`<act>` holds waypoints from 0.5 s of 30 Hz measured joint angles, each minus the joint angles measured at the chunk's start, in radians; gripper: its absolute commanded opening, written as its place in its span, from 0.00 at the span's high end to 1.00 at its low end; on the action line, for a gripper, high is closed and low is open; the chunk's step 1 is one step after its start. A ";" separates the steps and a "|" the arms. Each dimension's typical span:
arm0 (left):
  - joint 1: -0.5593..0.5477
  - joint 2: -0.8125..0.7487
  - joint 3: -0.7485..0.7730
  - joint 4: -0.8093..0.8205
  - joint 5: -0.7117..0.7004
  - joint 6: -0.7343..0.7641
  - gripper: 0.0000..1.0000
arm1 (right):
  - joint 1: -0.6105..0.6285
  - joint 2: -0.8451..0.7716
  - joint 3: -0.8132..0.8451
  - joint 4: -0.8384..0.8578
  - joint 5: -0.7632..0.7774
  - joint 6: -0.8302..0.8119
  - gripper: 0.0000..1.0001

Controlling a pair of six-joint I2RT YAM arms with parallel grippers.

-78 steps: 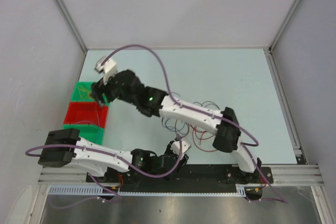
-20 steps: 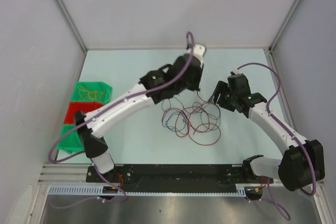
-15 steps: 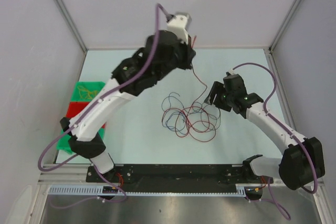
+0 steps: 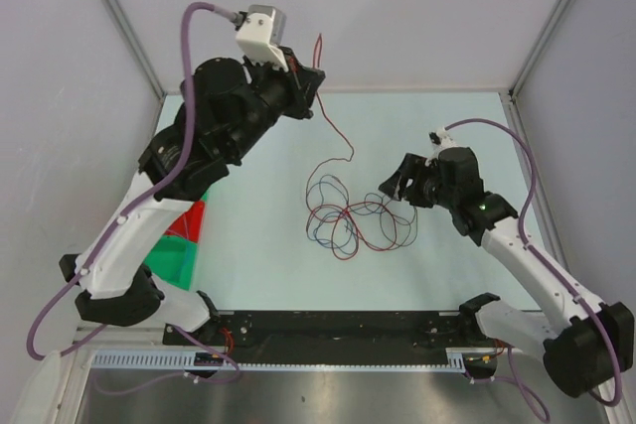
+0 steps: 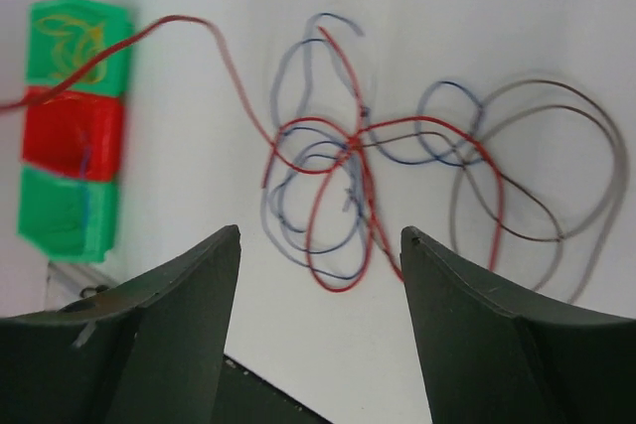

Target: Untangle the cables

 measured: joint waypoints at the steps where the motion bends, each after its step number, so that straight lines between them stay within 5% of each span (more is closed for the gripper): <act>1: 0.000 0.002 -0.017 0.005 0.002 0.000 1.00 | 0.008 -0.028 -0.010 0.026 -0.030 -0.004 0.30; 7: 0.002 0.025 -0.069 0.009 0.024 0.000 1.00 | 0.069 -0.088 -0.039 0.198 -0.164 -0.007 0.30; 15: 0.007 0.020 -0.070 0.021 0.041 0.000 1.00 | 0.105 -0.116 -0.083 0.380 -0.158 -0.037 0.31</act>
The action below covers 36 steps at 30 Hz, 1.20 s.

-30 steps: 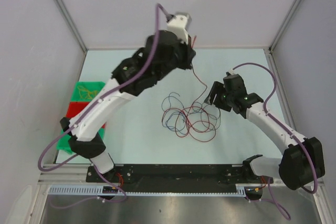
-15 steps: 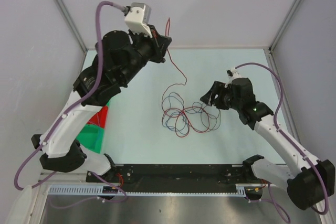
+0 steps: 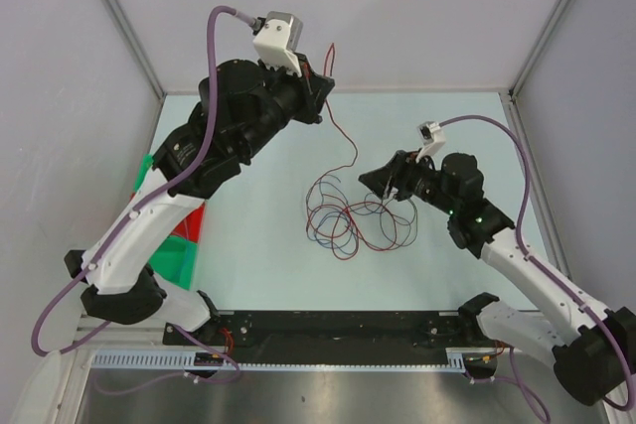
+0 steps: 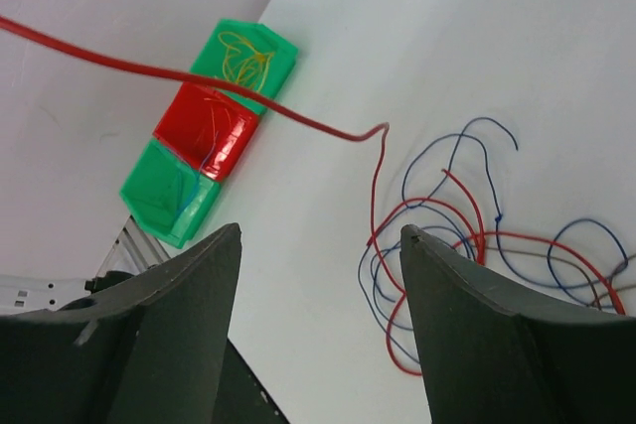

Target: Untangle the cables

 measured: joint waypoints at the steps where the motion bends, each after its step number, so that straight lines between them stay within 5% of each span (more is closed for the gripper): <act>1: 0.000 -0.001 0.000 0.000 0.003 0.000 1.00 | 0.005 0.016 0.000 0.031 0.000 -0.001 0.32; 26: 0.017 -0.023 -0.013 0.023 0.053 -0.010 1.00 | 0.048 0.384 0.001 0.432 0.048 0.045 0.47; 32: 0.025 -0.023 -0.013 0.023 0.055 -0.011 1.00 | 0.060 0.399 0.003 0.490 0.060 0.066 0.54; 36: 0.031 -0.023 -0.013 0.023 0.056 -0.016 1.00 | 0.066 0.409 0.005 0.514 0.072 0.080 0.68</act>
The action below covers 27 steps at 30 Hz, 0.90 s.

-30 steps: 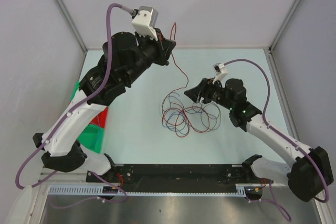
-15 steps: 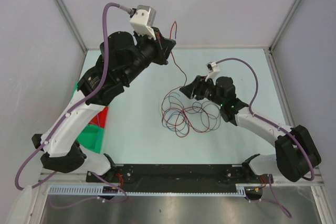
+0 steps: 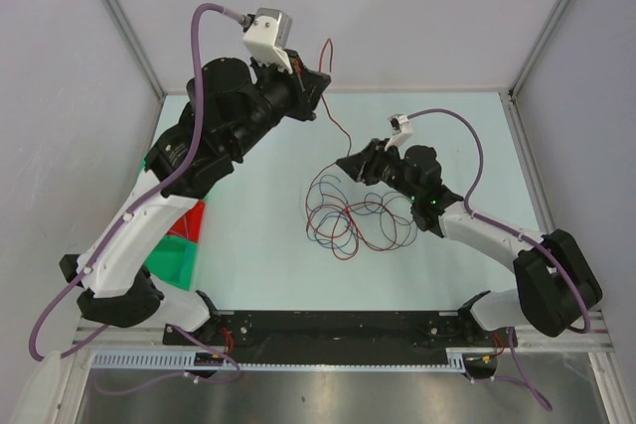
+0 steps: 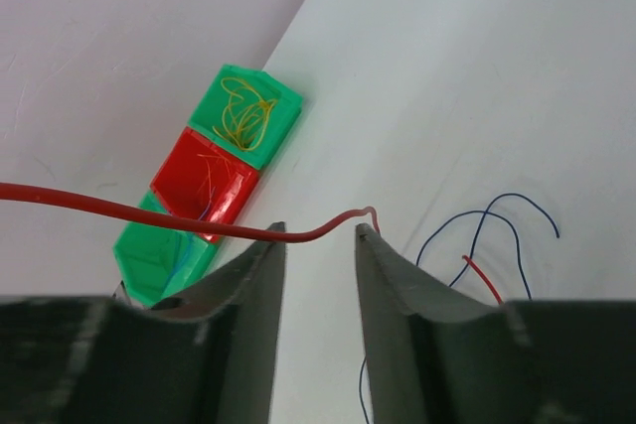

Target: Untangle the cables

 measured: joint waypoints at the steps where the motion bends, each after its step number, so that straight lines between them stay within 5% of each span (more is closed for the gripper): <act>1: 0.001 0.000 0.000 0.000 0.000 -0.001 1.00 | 0.002 0.002 0.000 0.005 0.003 0.005 0.71; 11: 0.014 -0.039 -0.028 -0.001 0.000 -0.018 1.00 | 0.006 0.014 0.003 0.051 0.029 0.033 0.97; 19: 0.024 -0.088 -0.078 -0.002 0.001 -0.023 1.00 | 0.013 0.014 0.004 0.087 0.036 0.040 1.00; 21: 0.028 -0.095 -0.081 -0.001 0.001 -0.026 0.99 | 0.022 0.014 0.008 0.076 0.043 0.027 0.93; 23: 0.032 -0.098 -0.081 -0.001 0.001 -0.028 1.00 | 0.040 0.013 0.020 0.048 0.061 0.000 0.72; 27: 0.039 -0.087 -0.059 -0.010 0.002 -0.030 1.00 | 0.097 -0.009 0.033 -0.011 0.122 -0.083 0.65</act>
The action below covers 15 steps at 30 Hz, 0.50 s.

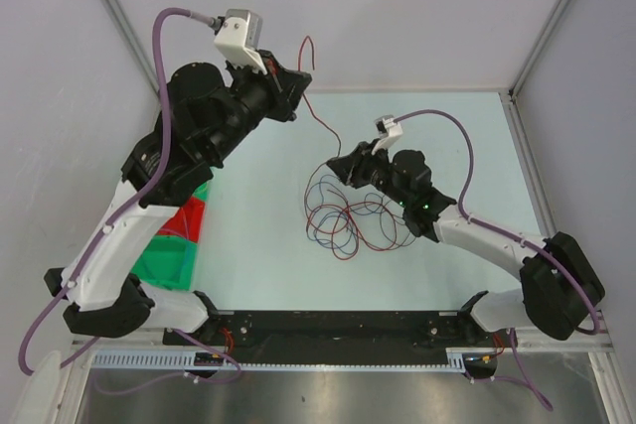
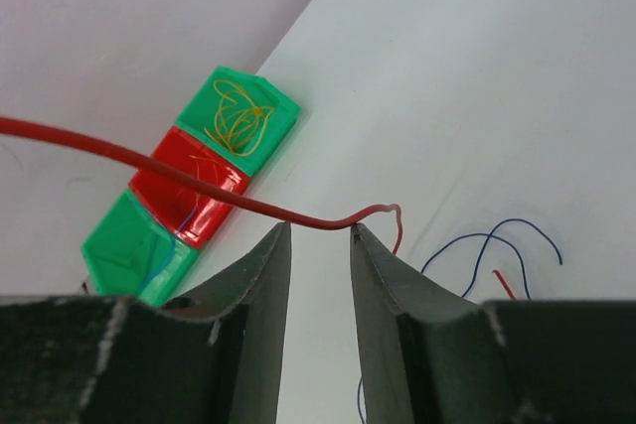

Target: Untangle the cables

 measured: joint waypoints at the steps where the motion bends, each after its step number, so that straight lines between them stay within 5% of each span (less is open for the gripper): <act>1: 0.000 0.006 0.011 0.000 0.000 0.000 1.00 | 0.014 -0.008 0.004 -0.017 0.017 -0.022 0.64; 15: 0.006 0.057 0.129 -0.011 0.027 -0.015 1.00 | 0.141 -0.032 0.058 -0.101 0.290 -0.229 0.64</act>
